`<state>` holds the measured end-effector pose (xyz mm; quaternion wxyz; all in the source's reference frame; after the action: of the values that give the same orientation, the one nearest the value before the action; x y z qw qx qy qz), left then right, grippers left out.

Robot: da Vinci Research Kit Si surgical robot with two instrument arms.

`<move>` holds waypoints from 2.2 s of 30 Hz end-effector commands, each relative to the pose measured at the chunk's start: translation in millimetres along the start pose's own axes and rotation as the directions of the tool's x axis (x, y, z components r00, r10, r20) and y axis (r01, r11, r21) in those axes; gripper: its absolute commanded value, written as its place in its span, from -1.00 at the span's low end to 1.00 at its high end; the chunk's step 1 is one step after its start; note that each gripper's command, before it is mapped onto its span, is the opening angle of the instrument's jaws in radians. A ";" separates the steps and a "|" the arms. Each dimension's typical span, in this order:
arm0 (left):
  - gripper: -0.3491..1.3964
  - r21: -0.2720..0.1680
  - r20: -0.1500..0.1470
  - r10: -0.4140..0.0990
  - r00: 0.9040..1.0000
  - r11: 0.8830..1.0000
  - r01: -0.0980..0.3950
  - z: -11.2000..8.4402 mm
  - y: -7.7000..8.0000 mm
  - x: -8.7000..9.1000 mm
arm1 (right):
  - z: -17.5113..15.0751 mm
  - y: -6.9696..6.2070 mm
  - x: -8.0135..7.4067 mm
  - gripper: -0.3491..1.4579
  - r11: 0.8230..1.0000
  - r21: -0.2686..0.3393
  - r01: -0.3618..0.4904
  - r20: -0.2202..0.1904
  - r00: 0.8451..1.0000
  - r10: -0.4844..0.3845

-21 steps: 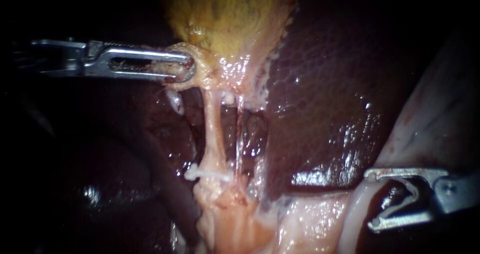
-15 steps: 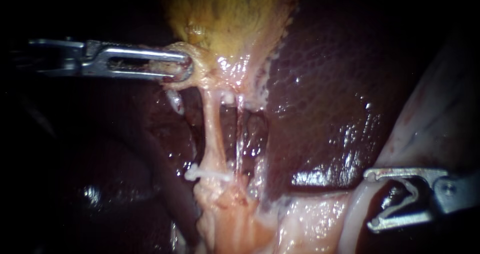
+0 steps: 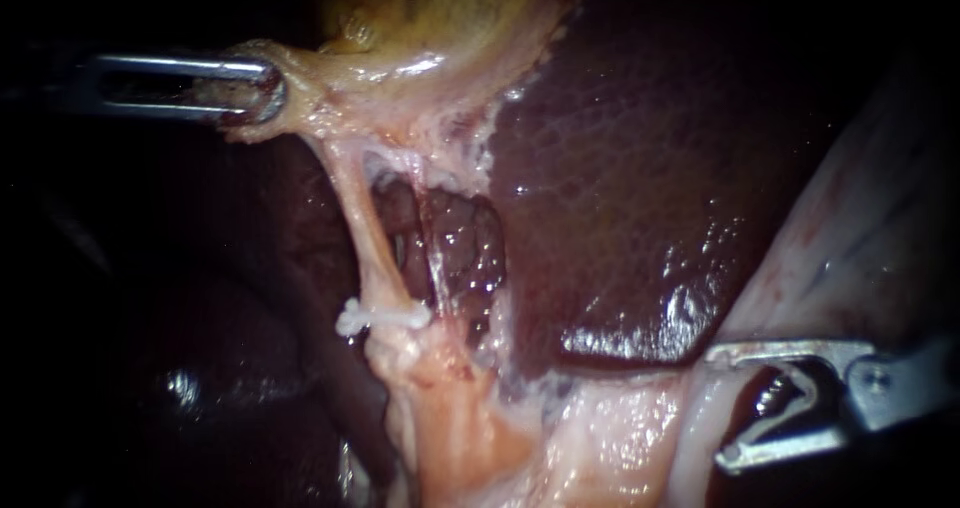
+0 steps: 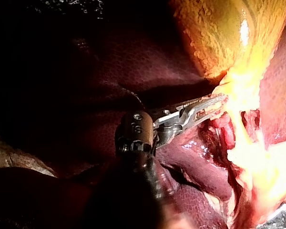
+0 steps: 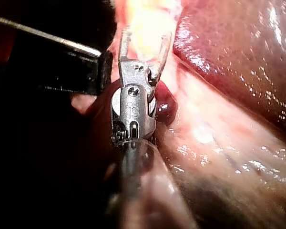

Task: Clipping second clip left tube

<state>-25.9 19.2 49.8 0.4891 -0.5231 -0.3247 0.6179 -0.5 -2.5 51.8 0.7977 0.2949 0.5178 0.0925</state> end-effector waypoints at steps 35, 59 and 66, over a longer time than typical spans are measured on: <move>-1.00 0.008 -0.007 0.003 1.000 1.000 -0.003 1.1 0.3 -0.5 | 17.5 11.3 8.6 -0.06 0.974 -0.025 -0.224 -0.152 0.964 0.218; -1.00 0.003 -0.004 0.004 1.000 1.000 -0.004 1.7 0.4 -0.7 | 22.1 14.7 6.3 -0.06 0.982 0.035 -0.185 -0.179 0.966 0.188; -1.00 0.000 -0.002 0.005 1.000 1.000 -0.005 2.0 0.4 -0.9 | 23.6 13.6 7.4 -0.07 0.984 0.103 -0.145 -0.192 0.968 0.163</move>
<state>-28.0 18.4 50.2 0.4880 -0.5245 -0.3229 0.6185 25.8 2.8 60.5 0.7155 0.3614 0.5767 0.1577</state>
